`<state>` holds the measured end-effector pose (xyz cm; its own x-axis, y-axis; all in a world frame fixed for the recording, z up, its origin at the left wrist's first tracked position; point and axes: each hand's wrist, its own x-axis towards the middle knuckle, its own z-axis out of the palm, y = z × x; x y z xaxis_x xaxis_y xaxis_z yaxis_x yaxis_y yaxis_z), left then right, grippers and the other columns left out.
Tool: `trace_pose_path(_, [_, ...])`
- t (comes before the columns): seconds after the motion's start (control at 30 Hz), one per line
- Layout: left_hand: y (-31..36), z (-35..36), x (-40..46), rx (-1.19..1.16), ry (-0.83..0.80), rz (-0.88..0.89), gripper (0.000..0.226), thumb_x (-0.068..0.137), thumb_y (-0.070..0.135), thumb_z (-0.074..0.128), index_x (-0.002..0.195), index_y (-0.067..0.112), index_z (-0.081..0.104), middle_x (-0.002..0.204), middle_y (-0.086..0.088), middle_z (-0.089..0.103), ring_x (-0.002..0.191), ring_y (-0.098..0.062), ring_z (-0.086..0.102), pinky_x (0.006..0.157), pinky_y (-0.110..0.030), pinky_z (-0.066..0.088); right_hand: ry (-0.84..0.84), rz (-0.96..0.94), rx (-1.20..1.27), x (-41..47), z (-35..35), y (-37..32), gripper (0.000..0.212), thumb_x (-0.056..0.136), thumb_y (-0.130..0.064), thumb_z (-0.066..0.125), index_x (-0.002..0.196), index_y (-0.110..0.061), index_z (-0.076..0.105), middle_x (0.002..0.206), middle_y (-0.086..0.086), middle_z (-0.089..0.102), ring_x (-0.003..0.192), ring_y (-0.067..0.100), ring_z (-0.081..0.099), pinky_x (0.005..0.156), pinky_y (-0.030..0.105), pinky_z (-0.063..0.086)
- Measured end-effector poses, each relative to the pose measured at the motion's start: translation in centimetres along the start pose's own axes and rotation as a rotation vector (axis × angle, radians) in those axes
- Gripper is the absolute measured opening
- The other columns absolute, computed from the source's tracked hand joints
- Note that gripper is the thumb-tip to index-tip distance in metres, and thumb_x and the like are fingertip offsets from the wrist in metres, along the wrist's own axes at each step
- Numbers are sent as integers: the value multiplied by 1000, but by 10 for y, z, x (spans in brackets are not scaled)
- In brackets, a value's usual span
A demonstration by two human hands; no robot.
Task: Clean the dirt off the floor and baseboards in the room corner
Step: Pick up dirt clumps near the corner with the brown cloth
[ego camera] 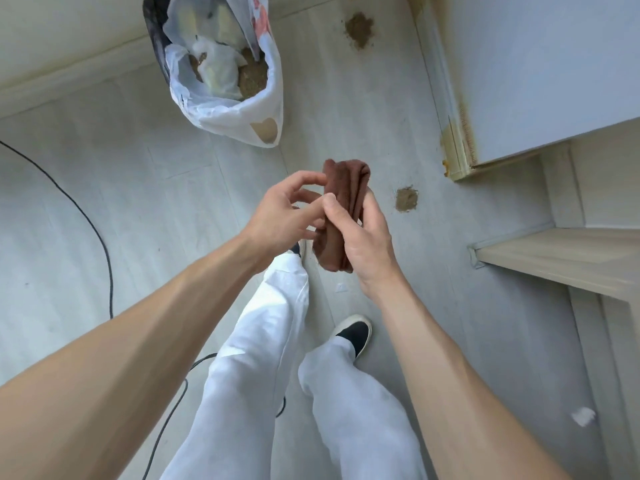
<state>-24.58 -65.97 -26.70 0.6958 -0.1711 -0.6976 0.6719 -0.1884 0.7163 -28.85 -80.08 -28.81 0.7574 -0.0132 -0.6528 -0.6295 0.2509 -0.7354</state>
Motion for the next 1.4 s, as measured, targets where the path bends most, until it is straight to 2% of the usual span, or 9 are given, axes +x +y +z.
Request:
trace_pose_path(0.17, [-19,-13,26,-53,-65,-61,31,101,12,61,128,26,67,116,-5,74,98,-25,73,89,-39,61,85,89,133,34,8,28,27,106,-35,56,131,-27,62,122,10,73,111,33,71,98,65,53])
trace_pose_path(0.33, [-22,-48,55,-91,137,-88,48,90,-12,43,121,15,67,105,-4,77,80,-18,69,82,-39,58,146,332,518,68,4,19,52,109,-45,37,140,-11,59,130,16,69,117,31,68,94,48,58])
trace_pose_path(0.5, [-32,-65,85,9,133,-83,28,96,7,62,117,22,69,104,4,73,90,-11,67,78,-28,57,56,274,591,95,11,13,71,102,-65,37,138,-8,61,135,19,64,124,36,61,105,51,50])
trace_pose_path(0.6, [-35,-67,104,-81,-19,-183,25,100,34,66,119,19,69,108,3,74,100,-15,71,82,-28,58,-9,315,475,108,21,20,59,103,-53,45,133,-5,64,124,16,70,115,30,68,101,49,54])
trace_pose_path(0.83, [-83,-63,153,-145,-208,-289,38,96,49,64,124,24,65,110,8,75,96,-8,74,90,-35,58,55,419,476,152,17,80,56,100,-37,41,139,-2,60,136,26,63,129,42,59,110,60,45])
trace_pose_path(1.03, [-155,-60,199,-63,-280,-316,30,99,44,64,124,29,69,116,2,76,100,-21,74,93,-44,60,23,488,180,185,-6,141,47,99,-47,54,127,-13,71,120,17,74,114,35,70,102,58,53])
trace_pose_path(1.17, [-197,-55,234,21,-276,-225,35,98,36,66,130,22,66,123,0,73,109,-18,72,96,-42,59,12,283,-200,223,-34,167,23,92,-23,76,114,-19,73,105,6,79,99,25,76,93,49,60])
trace_pose_path(1.3, [-221,-66,282,121,-138,-131,32,100,32,66,130,22,62,124,-4,70,107,-21,72,92,-37,60,147,161,-385,253,-80,180,19,95,-22,74,114,-20,72,98,0,80,90,20,77,77,39,65])
trace_pose_path(1.4, [-238,-74,305,119,-45,-46,24,102,27,63,124,19,65,115,-5,74,93,-19,73,85,-36,60,168,117,-593,269,-111,199,21,94,-29,75,114,-24,73,98,-6,79,87,13,77,78,35,64])
